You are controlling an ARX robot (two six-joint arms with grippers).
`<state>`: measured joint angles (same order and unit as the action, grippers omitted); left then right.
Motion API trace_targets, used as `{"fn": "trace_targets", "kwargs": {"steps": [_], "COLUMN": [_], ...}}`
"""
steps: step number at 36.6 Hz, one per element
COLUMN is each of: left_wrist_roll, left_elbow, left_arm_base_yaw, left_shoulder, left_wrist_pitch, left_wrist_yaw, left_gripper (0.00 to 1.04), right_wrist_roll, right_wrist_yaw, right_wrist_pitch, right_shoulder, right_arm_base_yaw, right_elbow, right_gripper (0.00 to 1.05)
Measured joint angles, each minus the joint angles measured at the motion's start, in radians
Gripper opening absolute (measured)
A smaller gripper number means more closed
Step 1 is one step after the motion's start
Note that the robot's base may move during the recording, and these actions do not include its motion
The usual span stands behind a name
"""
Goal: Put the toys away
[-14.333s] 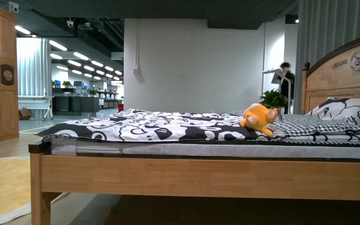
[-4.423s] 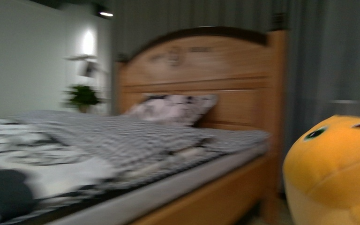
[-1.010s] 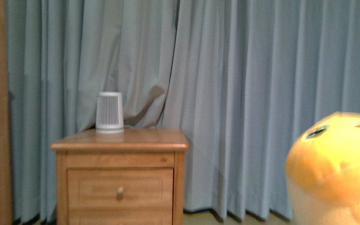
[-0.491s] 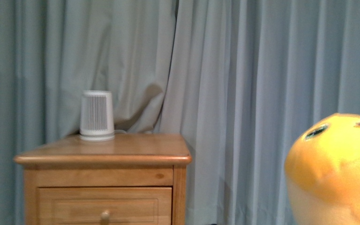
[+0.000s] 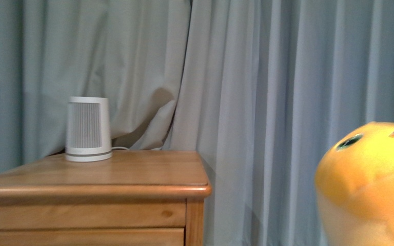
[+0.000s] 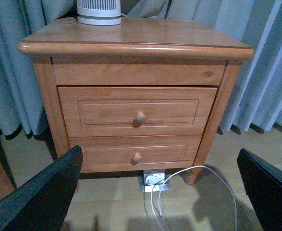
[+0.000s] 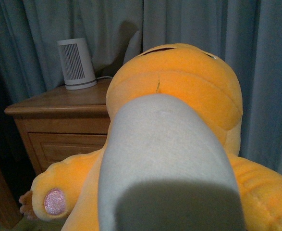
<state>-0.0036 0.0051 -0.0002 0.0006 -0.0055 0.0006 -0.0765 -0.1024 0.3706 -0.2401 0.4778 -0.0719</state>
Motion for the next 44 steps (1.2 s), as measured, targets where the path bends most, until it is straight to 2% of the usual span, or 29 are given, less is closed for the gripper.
{"fn": "trace_targets", "kwargs": {"steps": [44], "left_wrist_roll": [0.0], "left_elbow": [0.0], "left_arm_base_yaw": [0.0], "left_shoulder": [0.0], "left_wrist_pitch": [0.0], "left_wrist_yaw": [-0.002], "left_gripper": [0.99], "right_wrist_roll": [0.0], "right_wrist_yaw": [0.001], "right_wrist_pitch": [0.0], "right_shoulder": [0.003], "right_arm_base_yaw": [0.0], "right_elbow": [0.0], "right_gripper": [0.1]}}
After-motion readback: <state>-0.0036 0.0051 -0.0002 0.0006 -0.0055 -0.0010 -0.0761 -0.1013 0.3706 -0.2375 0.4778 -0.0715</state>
